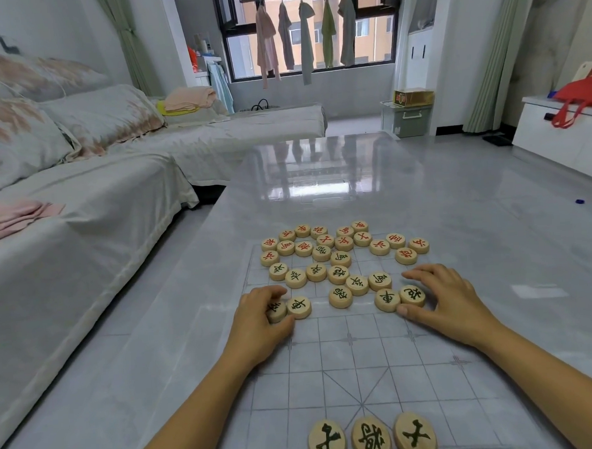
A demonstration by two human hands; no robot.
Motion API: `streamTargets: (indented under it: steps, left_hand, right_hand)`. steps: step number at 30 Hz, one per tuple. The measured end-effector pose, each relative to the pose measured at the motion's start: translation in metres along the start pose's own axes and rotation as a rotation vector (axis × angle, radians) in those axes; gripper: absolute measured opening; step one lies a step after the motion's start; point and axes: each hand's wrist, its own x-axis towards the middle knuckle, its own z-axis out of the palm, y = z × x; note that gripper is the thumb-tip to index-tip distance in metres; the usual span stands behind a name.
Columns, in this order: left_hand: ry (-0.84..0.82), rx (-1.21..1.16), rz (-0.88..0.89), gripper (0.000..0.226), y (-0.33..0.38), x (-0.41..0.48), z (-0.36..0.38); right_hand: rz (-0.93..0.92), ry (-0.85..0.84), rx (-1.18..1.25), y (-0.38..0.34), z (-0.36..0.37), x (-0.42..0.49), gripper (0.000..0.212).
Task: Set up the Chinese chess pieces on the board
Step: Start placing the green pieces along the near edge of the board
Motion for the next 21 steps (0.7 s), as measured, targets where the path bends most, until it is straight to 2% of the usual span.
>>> streamTargets:
  steps: [4, 7, 9, 13, 17, 21]
  left_hand:
    - [-0.008, -0.075, -0.049, 0.038, -0.0017, -0.0005, 0.0]
    - [0.026, -0.178, -0.075, 0.03, 0.0003, -0.002, -0.0012]
    - [0.052, -0.261, -0.098, 0.025, 0.0011, -0.0021, -0.0019]
    - [0.131, -0.346, -0.13, 0.025, -0.0015, 0.0002, -0.0026]
    - [0.297, -0.528, -0.237, 0.028, -0.0069, 0.0024, -0.0068]
    - [0.311, -0.606, -0.272, 0.032, -0.0055, 0.0029, -0.0078]
  right_hand:
    - [-0.015, 0.002, 0.01, -0.0005, -0.0009, -0.0003, 0.085]
    - [-0.026, 0.036, 0.021, -0.0006, -0.0007, 0.0002, 0.053]
    - [-0.022, 0.051, 0.034, -0.0002, -0.0004, 0.0008, 0.042]
    - [-0.01, 0.028, 0.044, -0.0003, -0.001, 0.0011, 0.047]
    - [0.0, 0.017, 0.056, 0.0004, -0.0011, 0.0014, 0.05]
    - [-0.012, 0.008, 0.056, 0.0, -0.0012, 0.0013, 0.042]
